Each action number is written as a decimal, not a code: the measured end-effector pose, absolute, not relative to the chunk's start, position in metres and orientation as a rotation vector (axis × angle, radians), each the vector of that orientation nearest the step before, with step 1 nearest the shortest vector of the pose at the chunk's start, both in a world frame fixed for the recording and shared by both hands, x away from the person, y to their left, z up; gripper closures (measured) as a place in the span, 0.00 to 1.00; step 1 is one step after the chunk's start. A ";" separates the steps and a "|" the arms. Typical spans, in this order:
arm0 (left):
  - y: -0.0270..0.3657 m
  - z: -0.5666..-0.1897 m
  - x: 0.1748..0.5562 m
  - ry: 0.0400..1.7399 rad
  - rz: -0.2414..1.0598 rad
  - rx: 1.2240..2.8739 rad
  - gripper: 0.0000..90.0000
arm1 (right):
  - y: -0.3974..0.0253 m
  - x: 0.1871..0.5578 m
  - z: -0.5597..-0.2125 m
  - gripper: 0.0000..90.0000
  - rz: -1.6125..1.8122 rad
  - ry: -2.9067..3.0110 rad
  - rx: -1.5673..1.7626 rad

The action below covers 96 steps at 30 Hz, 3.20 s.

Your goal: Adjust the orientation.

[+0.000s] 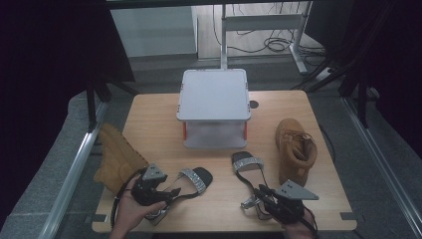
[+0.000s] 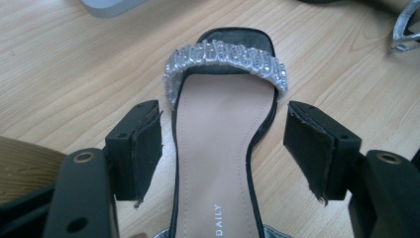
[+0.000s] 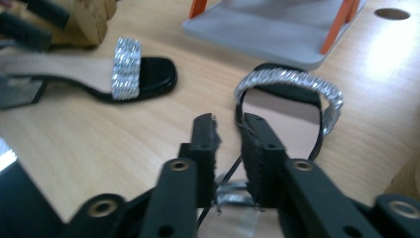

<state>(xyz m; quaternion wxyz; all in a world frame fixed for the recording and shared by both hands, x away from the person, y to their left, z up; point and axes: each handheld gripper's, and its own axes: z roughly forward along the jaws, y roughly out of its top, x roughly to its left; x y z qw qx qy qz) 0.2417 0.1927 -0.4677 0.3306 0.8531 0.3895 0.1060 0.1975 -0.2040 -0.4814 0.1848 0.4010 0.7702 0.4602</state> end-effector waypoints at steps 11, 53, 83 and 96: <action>0.194 -0.468 0.236 1.018 0.284 2.229 0.35 | -0.195 0.182 -0.488 0.97 1.267 2.264 1.055; 0.200 -0.476 0.238 1.052 0.278 2.234 0.35 | -0.239 0.167 -0.514 0.97 1.255 2.280 1.121; 0.201 -0.473 0.236 1.040 0.266 2.224 0.35 | -0.199 0.276 -0.496 0.98 0.710 2.193 1.264; 0.202 -0.474 0.236 1.063 0.282 2.219 0.35 | -0.203 0.279 -0.498 0.98 0.682 2.214 1.287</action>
